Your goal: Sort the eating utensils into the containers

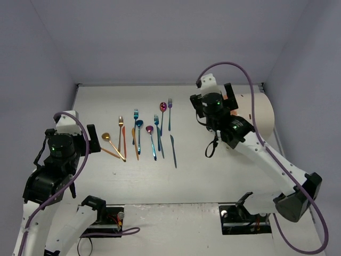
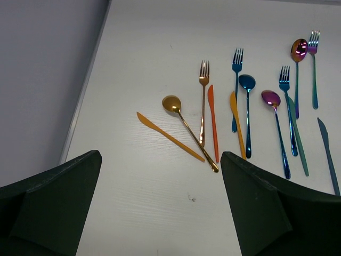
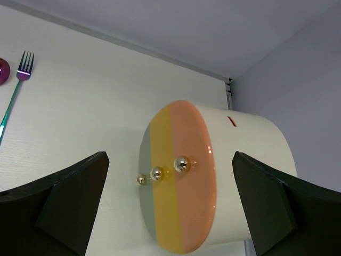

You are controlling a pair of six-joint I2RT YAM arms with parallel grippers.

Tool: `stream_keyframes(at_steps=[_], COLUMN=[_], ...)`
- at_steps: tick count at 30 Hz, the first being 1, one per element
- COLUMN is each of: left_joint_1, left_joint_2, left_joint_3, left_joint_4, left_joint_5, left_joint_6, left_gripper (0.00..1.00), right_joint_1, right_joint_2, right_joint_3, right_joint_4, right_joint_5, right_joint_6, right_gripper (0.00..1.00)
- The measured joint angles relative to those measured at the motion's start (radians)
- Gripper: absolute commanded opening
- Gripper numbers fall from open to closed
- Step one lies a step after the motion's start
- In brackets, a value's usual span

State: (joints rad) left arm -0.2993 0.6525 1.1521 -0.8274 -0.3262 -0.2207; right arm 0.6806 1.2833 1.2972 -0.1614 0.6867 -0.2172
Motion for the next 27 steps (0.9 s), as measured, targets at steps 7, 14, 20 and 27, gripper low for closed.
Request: stream_keyframes(at_steps=[7, 14, 20, 27], left_joint_1=[-0.004, -0.007, -0.007, -0.007], left_joint_2=[0.004, 0.029, 0.073, 0.105], left_joint_3=[-0.031, -0.031, -0.03, -0.03], left_joint_4=[-0.016, -0.026, -0.034, -0.038], left_joint_5=[0.033, 0.03, 0.03, 0.033], left_joint_6=[-0.017, -0.019, -0.019, -0.022], left_gripper=[0.93, 0.93, 0.93, 0.93], right_joint_1=[0.136, 0.177, 0.164, 0.109], right_joint_2=[0.198, 0.307, 0.346, 0.365], right_joint_3=[0.056, 0.064, 0.064, 0.064], right_joint_4=[-0.019, -0.03, -0.03, -0.03], right_joint_5=[0.246, 0.391, 0.451, 0.495], right_joint_6=[-0.083, -0.147, -0.181, -0.206], right_gripper=[1.0, 1.0, 0.89, 0.74])
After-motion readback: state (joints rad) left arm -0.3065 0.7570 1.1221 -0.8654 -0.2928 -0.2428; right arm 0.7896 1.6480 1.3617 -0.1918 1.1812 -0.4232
